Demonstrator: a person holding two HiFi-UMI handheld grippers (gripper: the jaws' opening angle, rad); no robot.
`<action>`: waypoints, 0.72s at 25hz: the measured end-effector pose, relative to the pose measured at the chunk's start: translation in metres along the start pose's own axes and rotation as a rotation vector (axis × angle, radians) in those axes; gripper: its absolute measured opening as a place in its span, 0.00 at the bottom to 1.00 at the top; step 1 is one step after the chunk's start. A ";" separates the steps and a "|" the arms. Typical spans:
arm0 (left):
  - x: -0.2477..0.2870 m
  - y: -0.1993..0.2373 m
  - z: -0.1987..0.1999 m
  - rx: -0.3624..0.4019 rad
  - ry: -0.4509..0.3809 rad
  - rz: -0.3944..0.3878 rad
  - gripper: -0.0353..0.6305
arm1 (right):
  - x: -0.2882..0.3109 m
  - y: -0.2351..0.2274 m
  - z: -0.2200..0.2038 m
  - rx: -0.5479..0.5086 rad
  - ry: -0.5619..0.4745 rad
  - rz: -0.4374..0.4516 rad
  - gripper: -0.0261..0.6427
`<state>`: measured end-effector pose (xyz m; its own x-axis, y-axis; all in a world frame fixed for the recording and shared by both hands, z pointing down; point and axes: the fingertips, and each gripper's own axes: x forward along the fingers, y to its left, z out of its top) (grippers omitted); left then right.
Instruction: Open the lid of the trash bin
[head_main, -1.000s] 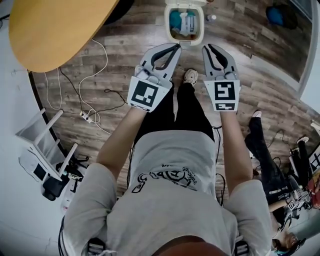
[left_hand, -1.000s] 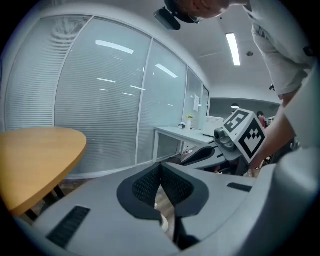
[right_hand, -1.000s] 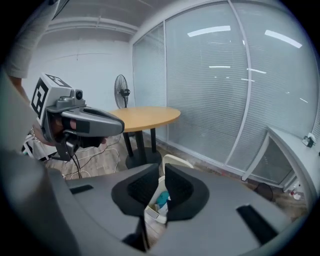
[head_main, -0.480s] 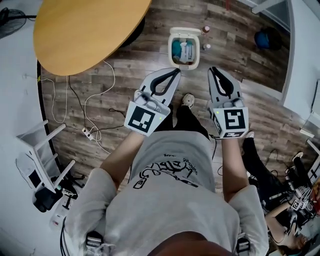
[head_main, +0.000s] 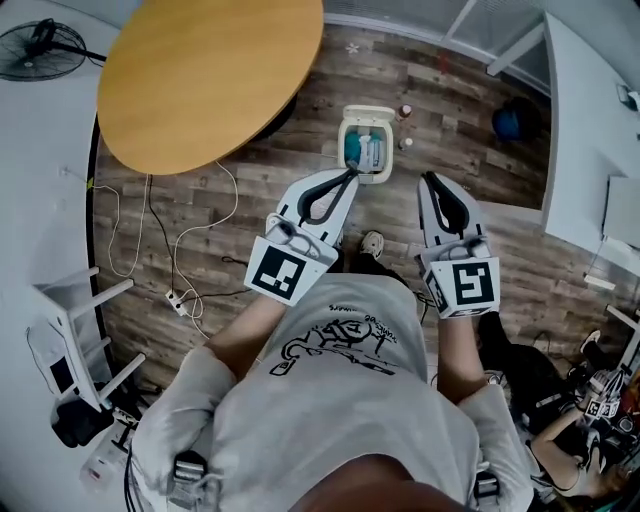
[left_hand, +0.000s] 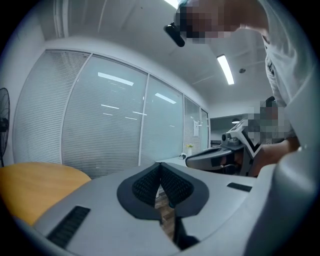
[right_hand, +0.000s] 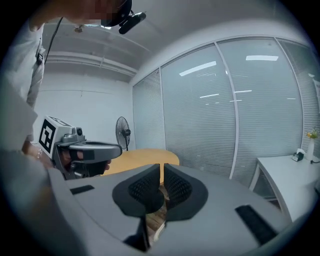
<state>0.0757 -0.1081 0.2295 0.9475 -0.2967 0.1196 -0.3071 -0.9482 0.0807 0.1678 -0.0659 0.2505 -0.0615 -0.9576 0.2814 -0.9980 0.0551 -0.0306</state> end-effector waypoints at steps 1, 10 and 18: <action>-0.003 -0.001 0.006 -0.006 -0.001 0.000 0.08 | -0.004 0.001 0.008 -0.002 -0.007 -0.004 0.08; -0.015 -0.016 0.046 0.004 -0.057 -0.033 0.08 | -0.031 0.003 0.049 -0.013 -0.069 -0.038 0.09; -0.028 -0.023 0.072 0.017 -0.088 -0.052 0.08 | -0.047 0.012 0.079 -0.042 -0.114 -0.048 0.08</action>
<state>0.0631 -0.0858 0.1529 0.9666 -0.2546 0.0279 -0.2560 -0.9643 0.0680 0.1603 -0.0426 0.1613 -0.0139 -0.9853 0.1705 -0.9996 0.0177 0.0208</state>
